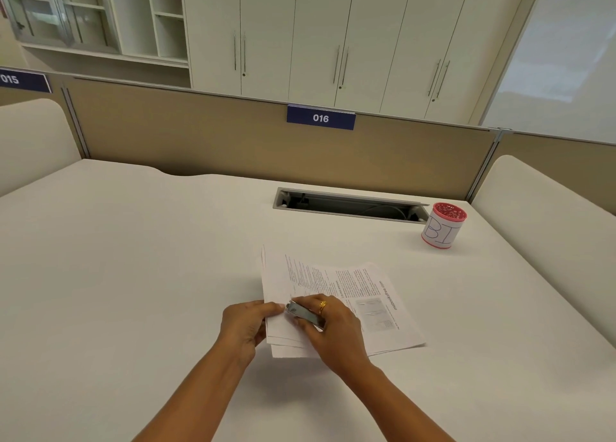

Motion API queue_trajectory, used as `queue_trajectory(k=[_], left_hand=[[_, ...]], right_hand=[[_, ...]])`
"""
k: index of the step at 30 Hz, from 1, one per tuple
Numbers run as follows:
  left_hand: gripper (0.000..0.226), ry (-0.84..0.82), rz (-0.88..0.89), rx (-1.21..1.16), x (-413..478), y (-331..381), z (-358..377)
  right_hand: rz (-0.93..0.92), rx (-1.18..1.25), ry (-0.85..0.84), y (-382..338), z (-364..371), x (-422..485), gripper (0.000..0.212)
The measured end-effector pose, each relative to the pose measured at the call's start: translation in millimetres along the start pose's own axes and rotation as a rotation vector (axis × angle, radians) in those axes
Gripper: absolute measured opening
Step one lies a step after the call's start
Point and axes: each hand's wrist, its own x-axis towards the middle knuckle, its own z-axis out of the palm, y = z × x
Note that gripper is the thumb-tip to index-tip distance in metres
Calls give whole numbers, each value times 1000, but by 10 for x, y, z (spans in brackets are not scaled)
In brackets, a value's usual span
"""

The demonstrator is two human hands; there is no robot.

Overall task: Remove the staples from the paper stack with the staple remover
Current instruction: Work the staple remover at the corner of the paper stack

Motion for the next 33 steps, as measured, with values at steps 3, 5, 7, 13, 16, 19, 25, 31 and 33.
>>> queue_trajectory(k=[3,5,7,13,16,19,25,31,33], left_hand=[[13,10,-6,8,6,-6,-4],[13,7,-9,9,8,-7,-1],[12,3,-13,-3,6,-3,2],[12,13,32,4,-1,0,-6],[12,37,128,111,-16,-11,-24],[12,54,197,198,-35,-6,-38],[20,101,278,297,-88,26,-15],[22,136,297,297,-83,13,12],[24,152,298,295,-80,6,28]], right_hand=[[-10,-1,-2,-2,-14,4,28],[-15,-15,-8,-10,-23,3,28],[-21,-25,-10,-17,-29,2,28],[-55,-67,-30,-42,-57,6,28],[-81,-67,-42,-64,-60,2,29],[-111,-71,-48,-88,-57,8,29],[-121,-58,-42,-109,-49,24,28],[-110,-26,-42,-102,-43,29,30],[-117,-17,-38,-106,-39,29,30]])
